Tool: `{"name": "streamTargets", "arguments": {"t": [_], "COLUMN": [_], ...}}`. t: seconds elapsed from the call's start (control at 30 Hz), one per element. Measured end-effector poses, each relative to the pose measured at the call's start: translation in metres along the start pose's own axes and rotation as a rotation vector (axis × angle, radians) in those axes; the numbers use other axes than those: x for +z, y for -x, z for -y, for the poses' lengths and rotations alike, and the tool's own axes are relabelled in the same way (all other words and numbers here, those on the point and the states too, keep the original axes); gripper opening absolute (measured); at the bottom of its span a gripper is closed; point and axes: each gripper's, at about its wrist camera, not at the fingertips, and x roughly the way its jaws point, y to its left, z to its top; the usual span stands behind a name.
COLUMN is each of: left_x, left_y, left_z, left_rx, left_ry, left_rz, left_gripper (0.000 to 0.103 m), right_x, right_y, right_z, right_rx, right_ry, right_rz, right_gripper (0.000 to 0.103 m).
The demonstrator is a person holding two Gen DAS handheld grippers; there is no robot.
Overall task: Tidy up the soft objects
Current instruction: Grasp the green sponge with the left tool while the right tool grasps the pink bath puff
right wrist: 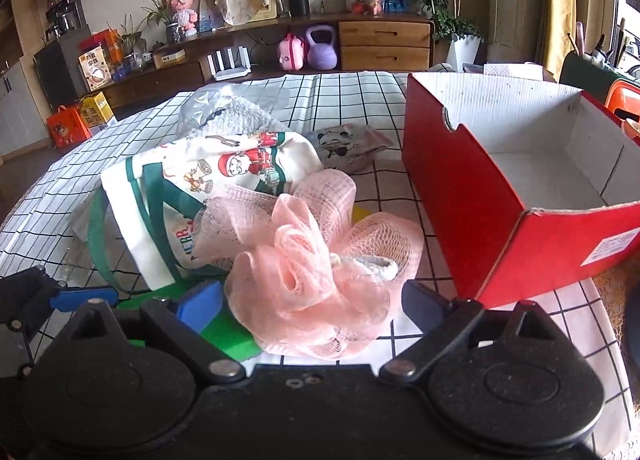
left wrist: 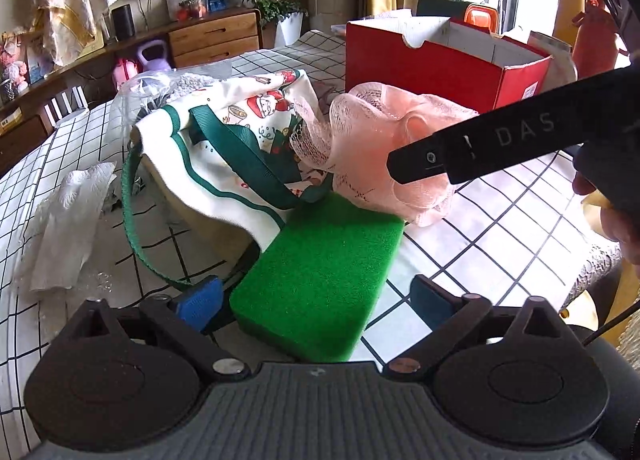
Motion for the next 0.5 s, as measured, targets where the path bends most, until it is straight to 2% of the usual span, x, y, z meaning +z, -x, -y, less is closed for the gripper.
{"name": "streamTargets", "arguments": {"t": [0.1, 0.23, 0.43, 0.5], "left_x": [0.001, 0.002, 0.002, 0.002], "left_y": [-0.008, -0.016, -0.017, -0.015], "left_z": [0.0, 0.001, 0.003, 0.005], "left_rx": [0.006, 0.021, 0.027, 0.028], "left_ry": [-0.014, -0.033, -0.039, -0.041], "left_rz": [-0.008, -0.019, -0.017, -0.016], "left_gripper": [0.087, 0.083, 0.077, 0.076], "right_x": [0.001, 0.0, -0.001, -0.001], "right_y": [-0.006, -0.008, -0.003, 0.0], "right_z": [0.004, 0.007, 0.01, 0.01], "right_rx": [0.004, 0.011, 0.011, 0.008], "right_ry": [-0.019, -0.029, -0.045, -0.047], "right_rz": [-0.014, -0.023, -0.011, 0.0], "right_gripper": [0.085, 0.077, 0.049, 0.037]}}
